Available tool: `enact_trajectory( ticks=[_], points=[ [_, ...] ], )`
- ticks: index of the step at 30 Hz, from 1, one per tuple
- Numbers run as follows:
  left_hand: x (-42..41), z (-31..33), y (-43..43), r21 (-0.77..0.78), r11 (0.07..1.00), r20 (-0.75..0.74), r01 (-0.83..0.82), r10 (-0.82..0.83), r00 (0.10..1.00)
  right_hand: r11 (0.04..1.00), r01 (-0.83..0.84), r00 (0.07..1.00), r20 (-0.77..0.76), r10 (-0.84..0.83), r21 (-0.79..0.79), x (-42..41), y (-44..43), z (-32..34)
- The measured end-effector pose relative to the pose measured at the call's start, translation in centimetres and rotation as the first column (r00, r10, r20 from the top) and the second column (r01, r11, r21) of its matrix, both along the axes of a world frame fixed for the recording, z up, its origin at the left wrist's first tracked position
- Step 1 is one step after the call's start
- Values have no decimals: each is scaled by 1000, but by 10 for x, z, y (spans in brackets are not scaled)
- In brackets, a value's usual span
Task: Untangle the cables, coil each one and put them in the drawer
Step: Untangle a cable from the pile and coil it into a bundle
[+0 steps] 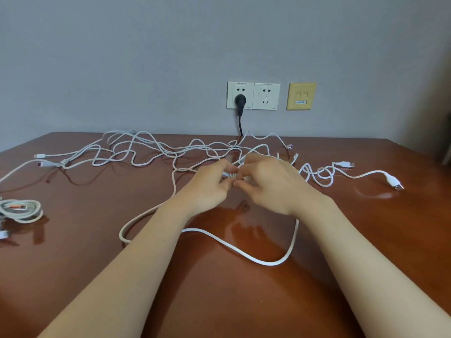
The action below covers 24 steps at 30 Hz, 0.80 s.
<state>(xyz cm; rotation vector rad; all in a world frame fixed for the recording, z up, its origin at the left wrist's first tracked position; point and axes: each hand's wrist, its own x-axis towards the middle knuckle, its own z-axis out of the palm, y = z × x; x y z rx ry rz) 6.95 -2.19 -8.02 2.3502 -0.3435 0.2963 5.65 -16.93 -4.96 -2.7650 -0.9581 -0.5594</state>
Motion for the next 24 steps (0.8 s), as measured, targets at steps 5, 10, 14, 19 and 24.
enact_trajectory(
  ticks=[5, 10, 14, 19, 24],
  points=[
    [-4, 6, 1, -101, 990, -60, 96, -102, 993, 951, -46, 997, -38, 61, 307, 11, -7, -2],
    [-5, 5, -2, -181, 971, -51, 160, -171, 984, 857, 46, 975, -211, 74, 514, 18, -12, -4],
    [-10, 10, -7, -255, 950, -10, 179, -188, 982, 719, 125, 919, -354, 176, 683, 20, -15, 0],
    [-13, 12, -16, -306, 937, -21, 168, -183, 983, 498, 373, 591, -614, 523, 783, 22, -25, 1],
    [-10, 14, -20, -673, 721, -50, 164, -266, 963, 280, 523, 468, -545, 695, 805, 22, -13, -8]
  ],
)
